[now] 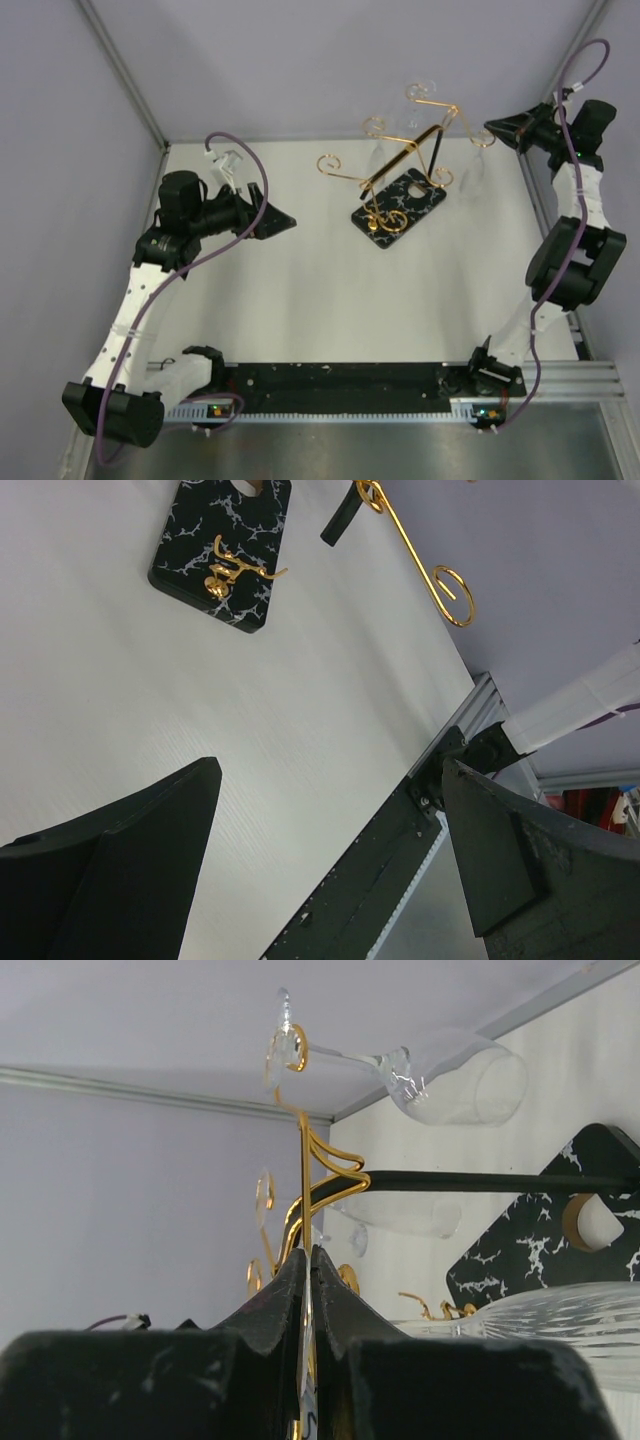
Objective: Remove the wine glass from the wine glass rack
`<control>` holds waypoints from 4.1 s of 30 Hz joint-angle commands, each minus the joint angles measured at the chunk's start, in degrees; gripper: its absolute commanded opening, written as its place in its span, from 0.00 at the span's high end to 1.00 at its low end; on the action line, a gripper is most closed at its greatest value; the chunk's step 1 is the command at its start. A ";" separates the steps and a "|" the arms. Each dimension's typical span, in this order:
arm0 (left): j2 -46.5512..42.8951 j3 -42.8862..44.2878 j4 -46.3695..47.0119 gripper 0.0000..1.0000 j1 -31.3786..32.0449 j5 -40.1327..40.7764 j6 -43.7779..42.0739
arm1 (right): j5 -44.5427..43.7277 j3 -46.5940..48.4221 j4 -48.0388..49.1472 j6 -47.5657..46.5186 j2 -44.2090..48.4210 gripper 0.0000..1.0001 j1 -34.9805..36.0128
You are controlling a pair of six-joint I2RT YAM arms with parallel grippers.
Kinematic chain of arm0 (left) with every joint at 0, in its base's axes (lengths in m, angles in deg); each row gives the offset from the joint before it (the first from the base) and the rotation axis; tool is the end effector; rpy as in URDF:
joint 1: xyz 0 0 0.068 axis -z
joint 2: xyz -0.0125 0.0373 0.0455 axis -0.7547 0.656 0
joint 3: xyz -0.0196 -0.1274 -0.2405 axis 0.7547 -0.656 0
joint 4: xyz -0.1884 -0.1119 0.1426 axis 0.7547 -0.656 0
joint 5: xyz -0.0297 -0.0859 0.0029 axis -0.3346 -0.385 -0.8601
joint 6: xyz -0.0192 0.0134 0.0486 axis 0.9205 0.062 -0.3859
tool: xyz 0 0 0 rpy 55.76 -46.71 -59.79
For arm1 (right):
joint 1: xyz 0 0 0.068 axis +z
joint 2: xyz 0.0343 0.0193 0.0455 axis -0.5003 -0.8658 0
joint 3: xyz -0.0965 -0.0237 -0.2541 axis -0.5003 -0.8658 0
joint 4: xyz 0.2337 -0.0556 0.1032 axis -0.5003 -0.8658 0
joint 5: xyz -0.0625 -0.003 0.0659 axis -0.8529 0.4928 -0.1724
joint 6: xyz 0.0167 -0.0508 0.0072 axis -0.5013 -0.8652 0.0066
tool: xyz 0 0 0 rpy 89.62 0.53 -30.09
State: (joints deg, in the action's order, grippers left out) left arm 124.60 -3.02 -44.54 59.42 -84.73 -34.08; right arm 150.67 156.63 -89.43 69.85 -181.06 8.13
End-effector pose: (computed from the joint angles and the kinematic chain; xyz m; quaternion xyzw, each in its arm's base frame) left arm 0.2077 -0.0633 0.3789 0.1068 0.7927 -0.4527 0.3940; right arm 0.4173 -0.1341 0.3430 0.2044 0.7186 0.5495 0.3740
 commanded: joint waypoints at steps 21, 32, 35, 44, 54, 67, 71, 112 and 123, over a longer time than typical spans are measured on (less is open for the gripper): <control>-2.12 -0.34 1.36 0.03 0.13 -0.24 -1.22 | 0.91 -7.98 5.18 1.25 9.89 1.00 -0.09; -1.68 -0.07 0.83 0.03 0.13 0.37 -1.66 | -1.90 4.58 -1.84 0.02 3.82 1.00 3.52; -1.59 0.10 0.40 0.03 0.13 0.72 -1.92 | -2.70 7.74 -3.87 -0.59 1.98 1.00 3.87; -0.71 0.54 -0.13 0.03 0.13 1.08 -2.27 | -4.98 13.64 -5.90 -1.04 -3.47 1.00 3.96; 0.17 0.63 -0.04 0.03 0.13 1.43 -2.45 | -11.74 14.79 -5.90 -0.43 -4.00 1.00 2.47; -0.18 0.02 0.57 0.02 0.13 0.64 -2.19 | -17.28 2.41 -5.02 0.55 6.97 1.00 -3.51; -0.80 0.02 0.57 0.02 0.13 0.90 -2.01 | -17.73 -3.84 -2.74 1.51 11.54 1.00 -4.83; -4.40 -2.09 21.54 0.02 0.13 -10.70 17.74 | -12.98 4.93 -0.01 18.91 41.96 1.00 9.04; 1.74 -6.39 63.54 0.02 0.13 -13.69 50.77 | -13.16 11.17 8.16 26.47 38.80 1.00 21.54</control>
State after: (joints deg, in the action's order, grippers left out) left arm 124.64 -6.89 -5.00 59.42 -97.19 -0.07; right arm 138.32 164.15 -85.00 93.24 -140.89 27.54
